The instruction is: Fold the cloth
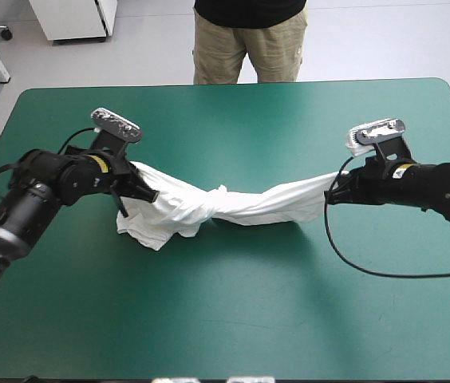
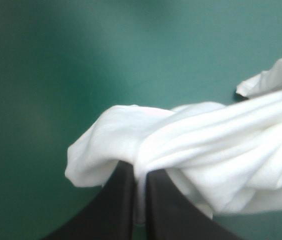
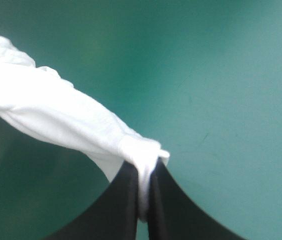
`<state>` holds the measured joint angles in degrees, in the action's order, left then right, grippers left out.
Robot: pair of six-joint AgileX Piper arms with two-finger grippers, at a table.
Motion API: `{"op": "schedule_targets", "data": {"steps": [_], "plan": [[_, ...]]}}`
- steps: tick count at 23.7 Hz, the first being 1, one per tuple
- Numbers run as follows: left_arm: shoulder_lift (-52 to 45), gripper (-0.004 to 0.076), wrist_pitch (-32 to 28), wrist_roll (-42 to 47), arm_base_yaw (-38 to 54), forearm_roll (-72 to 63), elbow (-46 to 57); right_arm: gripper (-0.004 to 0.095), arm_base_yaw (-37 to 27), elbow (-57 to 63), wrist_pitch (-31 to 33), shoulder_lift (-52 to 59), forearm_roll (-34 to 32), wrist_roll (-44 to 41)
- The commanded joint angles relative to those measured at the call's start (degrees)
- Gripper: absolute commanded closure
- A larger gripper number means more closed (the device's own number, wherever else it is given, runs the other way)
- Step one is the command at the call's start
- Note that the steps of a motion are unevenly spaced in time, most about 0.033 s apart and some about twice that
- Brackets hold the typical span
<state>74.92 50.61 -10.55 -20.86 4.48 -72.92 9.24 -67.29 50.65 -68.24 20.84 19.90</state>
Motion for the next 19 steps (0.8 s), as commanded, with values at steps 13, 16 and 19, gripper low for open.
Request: {"op": "schedule_targets", "data": {"steps": [13, 16, 19], "plan": [[26.11, 0.0561, -37.17, 6.37, -0.17, -0.2, -8.98, 0.0724, -0.18, -2.89, -30.83, -21.24, -1.18, 0.98], [27.48, 0.027, -36.86, 7.65, -0.17, -0.43, -11.14, 0.0472, -0.18, -2.89, -33.79, -24.14, -1.18, 0.21], [26.42, 0.0204, -33.29, 10.55, 0.78, 0.05, -15.34, 0.0426, -2.06, -4.84, -35.0, -22.88, -1.84, 0.21]]}}
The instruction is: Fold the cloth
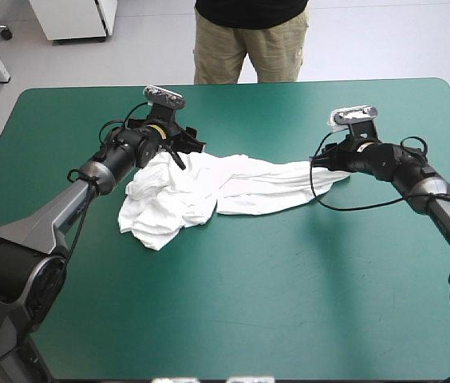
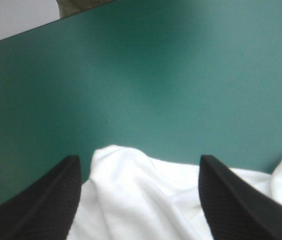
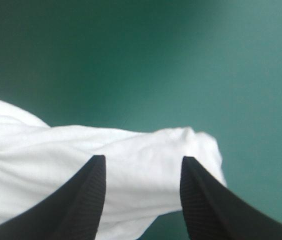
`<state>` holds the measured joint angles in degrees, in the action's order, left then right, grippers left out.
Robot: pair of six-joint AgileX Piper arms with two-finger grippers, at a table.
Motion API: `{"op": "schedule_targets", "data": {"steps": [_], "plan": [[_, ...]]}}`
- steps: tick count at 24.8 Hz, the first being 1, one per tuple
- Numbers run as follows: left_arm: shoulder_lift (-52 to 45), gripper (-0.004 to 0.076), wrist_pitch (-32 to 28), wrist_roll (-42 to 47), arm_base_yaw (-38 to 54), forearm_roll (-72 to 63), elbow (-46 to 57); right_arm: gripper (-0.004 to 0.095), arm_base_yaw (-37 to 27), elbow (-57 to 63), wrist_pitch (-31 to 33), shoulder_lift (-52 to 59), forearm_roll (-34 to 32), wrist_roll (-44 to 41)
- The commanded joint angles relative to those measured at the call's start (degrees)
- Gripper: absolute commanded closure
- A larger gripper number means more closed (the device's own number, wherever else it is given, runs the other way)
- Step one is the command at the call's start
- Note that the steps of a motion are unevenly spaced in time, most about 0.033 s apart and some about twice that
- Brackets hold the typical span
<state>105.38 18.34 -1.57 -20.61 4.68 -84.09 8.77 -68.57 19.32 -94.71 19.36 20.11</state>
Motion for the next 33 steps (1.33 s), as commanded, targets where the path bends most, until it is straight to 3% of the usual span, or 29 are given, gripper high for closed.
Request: {"op": "schedule_targets", "data": {"steps": [1, 3, 5, 9, 10, 13, 18, 25, 33], "plan": [[-4.65, 0.0209, 0.51, 1.57, 0.68, 0.13, -5.39, 0.0426, -2.07, -4.42, -2.72, 4.13, -0.67, 0.0], [-6.64, 0.0213, 7.53, 1.57, 1.48, 2.7, -8.68, 0.0426, -4.17, -7.74, 2.7, 6.03, -1.23, 0.0], [-10.34, 0.0213, 18.33, 1.57, 4.11, 2.82, -9.98, 0.0427, -5.47, -11.16, 10.34, 9.89, -1.37, 0.15], [-12.57, 0.0213, 34.46, 1.25, 12.52, 1.02, -8.79, 0.0497, -5.26, -11.66, 17.27, 19.51, -0.26, 0.89], [-13.16, 0.0213, 35.57, -0.02, 14.16, -0.57, -7.53, 0.0512, -5.26, -11.66, 18.73, 21.34, 0.49, 0.89], [-17.39, 0.0213, 36.05, -3.5, 18.26, -5.41, 2.24, 0.0534, -5.26, -11.66, 26.44, 28.67, 2.57, 0.89], [-20.63, 0.0213, 35.71, -3.79, 18.76, -7.02, 10.07, 0.0534, -5.26, -11.66, 33.1, 33.71, 4.94, 0.89], [-19.22, 0.0213, 32.11, -4.46, 18.76, -10.71, 15.61, 0.0534, -5.26, -11.66, 36.1, 34.69, 4.83, 0.89], [-14.24, 0.0213, 29.52, -6.81, 18.42, -13.44, 16.51, 0.0534, -5.26, -11.04, 34.92, 34.69, 4.83, 0.89]]}}
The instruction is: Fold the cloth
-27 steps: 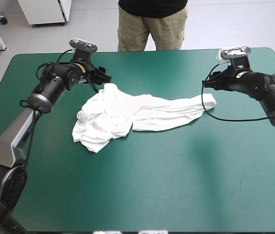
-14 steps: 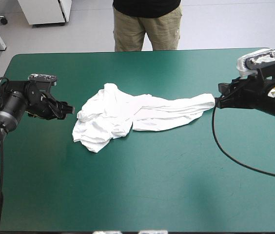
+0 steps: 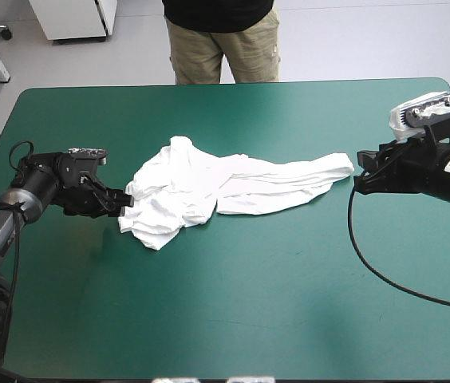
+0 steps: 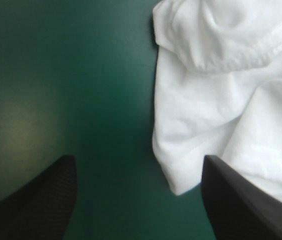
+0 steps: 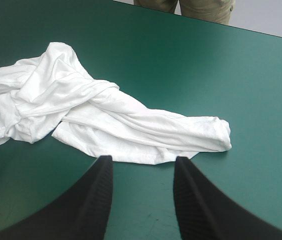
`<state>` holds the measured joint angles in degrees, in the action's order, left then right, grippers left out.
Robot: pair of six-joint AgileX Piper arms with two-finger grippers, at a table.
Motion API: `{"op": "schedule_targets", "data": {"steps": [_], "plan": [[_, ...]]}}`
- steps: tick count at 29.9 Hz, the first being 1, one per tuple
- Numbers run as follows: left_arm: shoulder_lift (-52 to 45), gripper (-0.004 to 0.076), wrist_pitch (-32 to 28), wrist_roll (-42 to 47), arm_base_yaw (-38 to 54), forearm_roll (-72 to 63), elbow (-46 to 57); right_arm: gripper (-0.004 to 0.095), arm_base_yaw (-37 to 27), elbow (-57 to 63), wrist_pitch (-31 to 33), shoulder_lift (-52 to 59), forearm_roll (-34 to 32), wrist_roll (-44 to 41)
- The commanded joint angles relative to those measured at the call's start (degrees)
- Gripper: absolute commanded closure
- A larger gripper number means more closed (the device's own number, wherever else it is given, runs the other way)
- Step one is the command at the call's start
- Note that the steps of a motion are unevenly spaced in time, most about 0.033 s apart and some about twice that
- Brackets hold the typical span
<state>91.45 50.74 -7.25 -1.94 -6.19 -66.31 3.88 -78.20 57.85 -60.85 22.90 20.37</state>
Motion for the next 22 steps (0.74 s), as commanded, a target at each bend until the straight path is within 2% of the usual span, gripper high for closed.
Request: {"op": "schedule_targets", "data": {"steps": [1, 6, 9, 12, 13, 17, 22], "plan": [[0.6, 0.0213, -3.51, -1.74, -0.25, -3.61, -1.27, 0.0534, -0.36, -1.4, -3.72, 0.83, 1.29, 0.63], [5.31, 0.0215, -5.09, -2.58, -0.25, -4.8, -1.27, 0.0536, -0.36, -1.4, -3.95, 0.83, 1.17, 0.63], [7.82, 0.026, -4.37, -2.67, -0.25, -5.4, -1.27, 0.0536, -0.36, -1.4, -4.33, 0.83, 1.17, 0.63], [8.82, 0.0392, -2.36, -5.41, -0.33, -8.28, -1.27, 0.0537, -0.36, -1.4, -4.44, 0.83, 1.17, 0.63], [8.9, 0.0478, -1.74, -7.11, -0.33, -10.52, -1.27, 0.0537, -0.36, -1.4, -4.44, 0.83, 1.17, 0.63], [8.9, 0.0731, -0.33, -12.55, -0.33, -16.02, -1.27, 0.0552, -0.36, -1.4, -5.22, 0.83, 1.17, 0.63], [8.9, 0.0733, -0.48, -13.18, -0.33, -17.68, -1.27, 0.0583, -0.36, -1.4, -5.39, 0.83, 1.05, 0.63]]}}
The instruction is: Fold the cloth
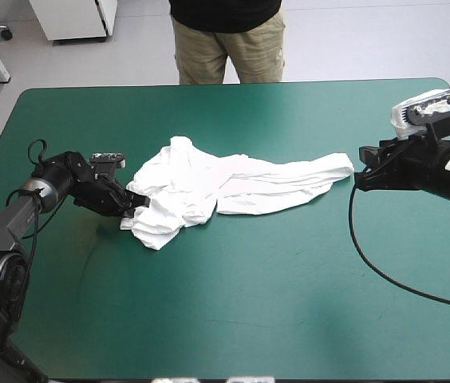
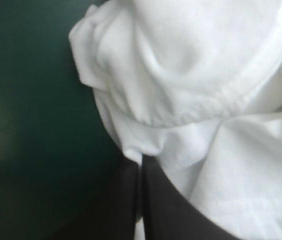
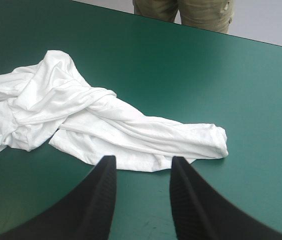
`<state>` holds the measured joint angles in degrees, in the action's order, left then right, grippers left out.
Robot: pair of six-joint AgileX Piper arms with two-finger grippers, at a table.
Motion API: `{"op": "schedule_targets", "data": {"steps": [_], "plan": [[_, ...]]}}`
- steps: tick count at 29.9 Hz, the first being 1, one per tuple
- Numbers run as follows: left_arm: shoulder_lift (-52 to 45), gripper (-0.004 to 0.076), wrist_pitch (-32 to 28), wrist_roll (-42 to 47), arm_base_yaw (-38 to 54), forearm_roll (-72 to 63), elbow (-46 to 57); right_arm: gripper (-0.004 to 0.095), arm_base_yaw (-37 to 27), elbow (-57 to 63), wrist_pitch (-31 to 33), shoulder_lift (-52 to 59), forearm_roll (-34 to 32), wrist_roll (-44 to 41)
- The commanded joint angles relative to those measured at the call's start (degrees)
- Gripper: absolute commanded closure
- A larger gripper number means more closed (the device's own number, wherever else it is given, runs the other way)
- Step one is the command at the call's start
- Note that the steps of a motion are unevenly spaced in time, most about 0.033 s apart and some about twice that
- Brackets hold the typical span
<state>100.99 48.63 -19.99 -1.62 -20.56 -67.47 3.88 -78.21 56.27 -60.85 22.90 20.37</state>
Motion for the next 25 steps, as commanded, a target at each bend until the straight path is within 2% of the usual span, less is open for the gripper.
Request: {"op": "schedule_targets", "data": {"steps": [1, 6, 12, 18, 21, 25], "plan": [[-0.64, 0.0733, 1.63, -0.44, -0.65, -3.15, -0.12, 0.0583, -0.36, -1.39, -3.91, 0.83, 0.9, 0.63], [-3.6, 0.0733, 1.71, -0.58, -0.54, -2.28, -1.39, 0.0583, -0.36, -1.51, -3.91, 0.83, -0.61, 0.63], [-13.29, 0.0733, 4.11, 0.49, -0.54, -2.07, -5.57, 0.0583, -0.36, -3.89, -2.12, 0.83, -1.42, -0.37], [-19.18, 0.0733, 7.63, 2.51, -0.54, 2.66, -7.09, 0.0581, -0.36, -7.24, -1.49, 0.83, -8.87, -1.67], [-21.96, 0.0733, 10.24, 2.61, -0.54, 5.36, -7.24, 0.0556, -0.36, -8.77, 0.84, 0.11, -12.88, -5.89], [-24.79, 0.0733, 13.08, 2.96, -0.54, 6.65, -7.24, 0.0483, -0.36, -9.46, 5.36, -3.31, -10.73, -7.25]]}}
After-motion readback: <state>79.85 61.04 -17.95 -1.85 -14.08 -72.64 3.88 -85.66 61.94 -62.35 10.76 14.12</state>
